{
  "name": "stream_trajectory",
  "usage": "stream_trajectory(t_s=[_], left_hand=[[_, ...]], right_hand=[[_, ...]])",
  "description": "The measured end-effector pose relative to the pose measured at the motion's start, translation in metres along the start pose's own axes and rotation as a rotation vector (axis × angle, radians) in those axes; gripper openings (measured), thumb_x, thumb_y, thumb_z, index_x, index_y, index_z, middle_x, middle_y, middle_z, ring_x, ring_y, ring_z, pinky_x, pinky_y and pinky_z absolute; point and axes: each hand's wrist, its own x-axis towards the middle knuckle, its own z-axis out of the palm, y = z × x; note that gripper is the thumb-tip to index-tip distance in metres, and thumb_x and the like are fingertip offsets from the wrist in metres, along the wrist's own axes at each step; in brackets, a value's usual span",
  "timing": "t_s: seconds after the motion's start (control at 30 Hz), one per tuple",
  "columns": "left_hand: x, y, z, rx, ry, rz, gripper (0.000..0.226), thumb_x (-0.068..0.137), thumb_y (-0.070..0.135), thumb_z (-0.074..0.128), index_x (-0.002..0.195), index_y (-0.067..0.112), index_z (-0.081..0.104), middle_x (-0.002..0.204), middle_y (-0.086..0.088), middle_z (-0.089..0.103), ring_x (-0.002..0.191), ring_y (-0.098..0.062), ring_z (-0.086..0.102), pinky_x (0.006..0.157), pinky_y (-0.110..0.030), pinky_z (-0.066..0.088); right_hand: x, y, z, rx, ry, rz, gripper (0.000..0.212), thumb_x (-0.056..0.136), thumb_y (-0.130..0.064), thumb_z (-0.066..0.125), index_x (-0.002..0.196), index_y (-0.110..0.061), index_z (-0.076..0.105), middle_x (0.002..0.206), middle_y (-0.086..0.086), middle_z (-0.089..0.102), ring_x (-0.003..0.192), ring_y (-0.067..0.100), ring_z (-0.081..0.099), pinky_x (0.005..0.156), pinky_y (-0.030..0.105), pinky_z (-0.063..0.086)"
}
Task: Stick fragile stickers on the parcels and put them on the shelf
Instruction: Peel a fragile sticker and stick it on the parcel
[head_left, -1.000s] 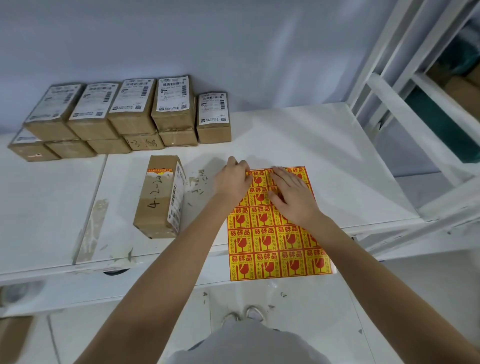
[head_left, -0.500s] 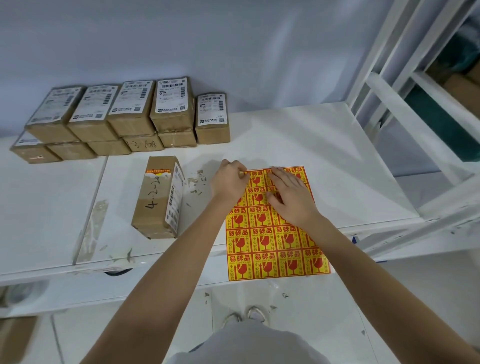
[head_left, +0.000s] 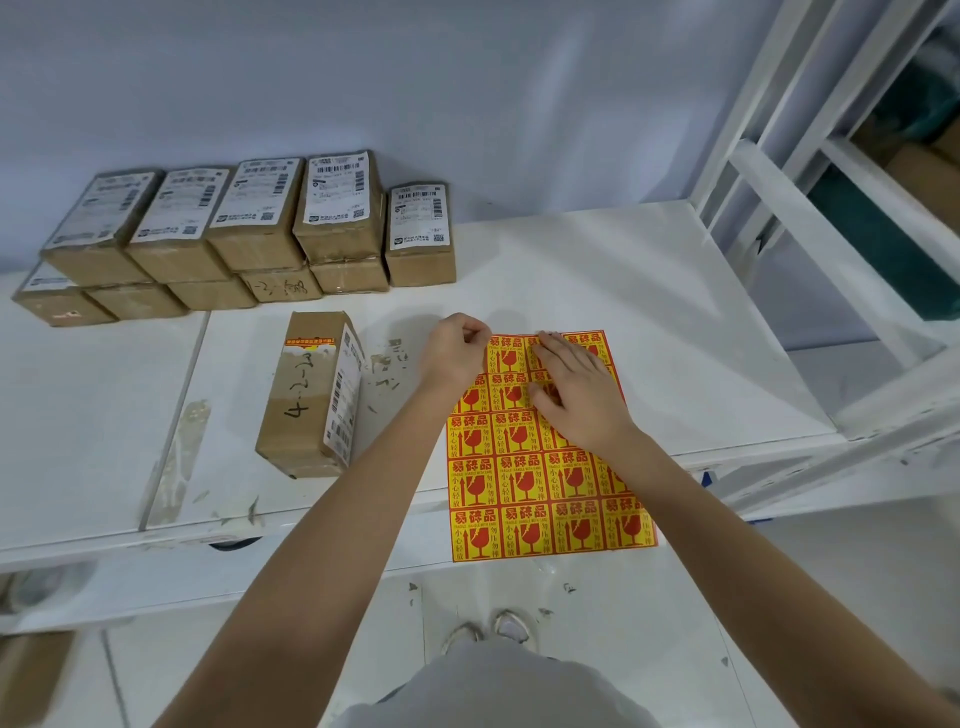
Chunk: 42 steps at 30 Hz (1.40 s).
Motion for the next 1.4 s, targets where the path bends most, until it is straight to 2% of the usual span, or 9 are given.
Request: stream_trajectory(t_s=[0.27, 0.47, 0.57, 0.67, 0.77, 0.93, 1.13, 1.27, 1.4], left_hand=[[0.0, 0.002, -0.006, -0.106, 0.009, -0.043, 0.013, 0.094, 0.016, 0.054, 0.101, 0.01, 0.063, 0.1, -0.001, 0.064, 0.092, -0.013, 0.057, 0.083, -0.027, 0.047], [-0.003, 0.012, -0.015, -0.2, 0.014, -0.044, 0.005, 0.093, 0.015, 0.057, 0.095, 0.012, 0.06, 0.095, 0.0, 0.062, 0.09, -0.013, 0.057, 0.082, -0.025, 0.047], [-0.007, 0.019, -0.021, -0.249, 0.03, -0.02, 0.011, 0.09, 0.016, 0.062, 0.098, 0.008, 0.06, 0.094, 0.0, 0.062, 0.089, -0.012, 0.057, 0.079, -0.023, 0.046], [-0.012, 0.026, -0.03, -0.306, 0.037, -0.002, 0.005, 0.089, 0.015, 0.062, 0.09, 0.012, 0.058, 0.089, 0.0, 0.063, 0.09, -0.019, 0.063, 0.083, -0.032, 0.052], [-0.017, 0.034, -0.042, -0.32, 0.023, 0.045, 0.005, 0.091, 0.014, 0.06, 0.086, 0.012, 0.061, 0.09, -0.005, 0.067, 0.086, -0.02, 0.064, 0.077, -0.028, 0.052], [-0.031, 0.042, -0.065, -0.36, 0.047, 0.078, 0.005, 0.091, 0.014, 0.06, 0.085, 0.014, 0.06, 0.091, -0.007, 0.066, 0.084, -0.018, 0.063, 0.065, -0.02, 0.052], [-0.052, 0.04, -0.107, -0.45, 0.105, 0.093, 0.012, 0.09, 0.012, 0.061, 0.081, 0.018, 0.058, 0.081, 0.001, 0.064, 0.07, -0.011, 0.062, 0.054, -0.013, 0.05], [-0.058, 0.028, -0.136, -0.419, 0.175, 0.105, 0.007, 0.088, 0.01, 0.063, 0.09, 0.013, 0.057, 0.084, 0.001, 0.065, 0.071, -0.011, 0.062, 0.063, -0.023, 0.053], [-0.063, 0.014, -0.163, -0.411, 0.206, 0.084, 0.023, 0.087, 0.006, 0.065, 0.108, 0.002, 0.056, 0.09, -0.001, 0.064, 0.07, -0.014, 0.062, 0.072, -0.037, 0.054]], right_hand=[[0.0, 0.0, -0.002, 0.0, -0.006, -0.007, 0.079, 0.085, -0.059, 0.008, 0.147, -0.015, 0.028, 0.156, 0.0, 0.023, 0.144, 0.015, 0.015, 0.114, 0.029, 0.001], [-0.002, -0.001, -0.004, 0.119, 0.026, 0.004, 0.059, 0.095, -0.048, 0.032, 0.142, -0.015, 0.039, 0.154, 0.001, 0.028, 0.142, 0.018, 0.022, 0.116, 0.036, 0.013], [-0.002, -0.003, -0.014, 0.404, 0.157, 0.091, 0.039, 0.096, -0.034, 0.049, 0.128, -0.014, 0.056, 0.143, -0.001, 0.044, 0.133, 0.015, 0.037, 0.106, 0.025, 0.026], [0.003, -0.011, -0.032, 0.479, 0.245, 0.102, 0.031, 0.094, -0.031, 0.053, 0.117, -0.014, 0.063, 0.125, -0.003, 0.055, 0.116, 0.008, 0.048, 0.094, 0.02, 0.036], [0.012, -0.03, -0.054, 0.678, 0.174, 0.149, 0.015, 0.094, -0.029, 0.054, 0.101, -0.023, 0.065, 0.103, -0.011, 0.061, 0.092, -0.002, 0.054, 0.082, 0.014, 0.044], [0.022, -0.057, -0.074, 0.922, 0.145, 0.242, 0.009, 0.09, -0.02, 0.061, 0.086, -0.02, 0.069, 0.082, -0.009, 0.066, 0.078, 0.005, 0.06, 0.064, 0.011, 0.045], [0.025, -0.09, -0.086, 1.072, 0.066, 0.275, 0.012, 0.087, -0.019, 0.064, 0.076, -0.024, 0.068, 0.076, -0.006, 0.066, 0.07, 0.005, 0.059, 0.06, 0.017, 0.049], [0.033, -0.119, -0.09, 1.121, -0.007, 0.254, 0.012, 0.086, -0.016, 0.065, 0.075, -0.018, 0.069, 0.07, -0.004, 0.064, 0.063, 0.005, 0.057, 0.058, 0.018, 0.048], [0.039, -0.148, -0.089, 1.122, -0.033, 0.227, 0.012, 0.085, -0.017, 0.066, 0.073, -0.019, 0.069, 0.07, -0.006, 0.065, 0.061, 0.004, 0.056, 0.059, 0.018, 0.048]])
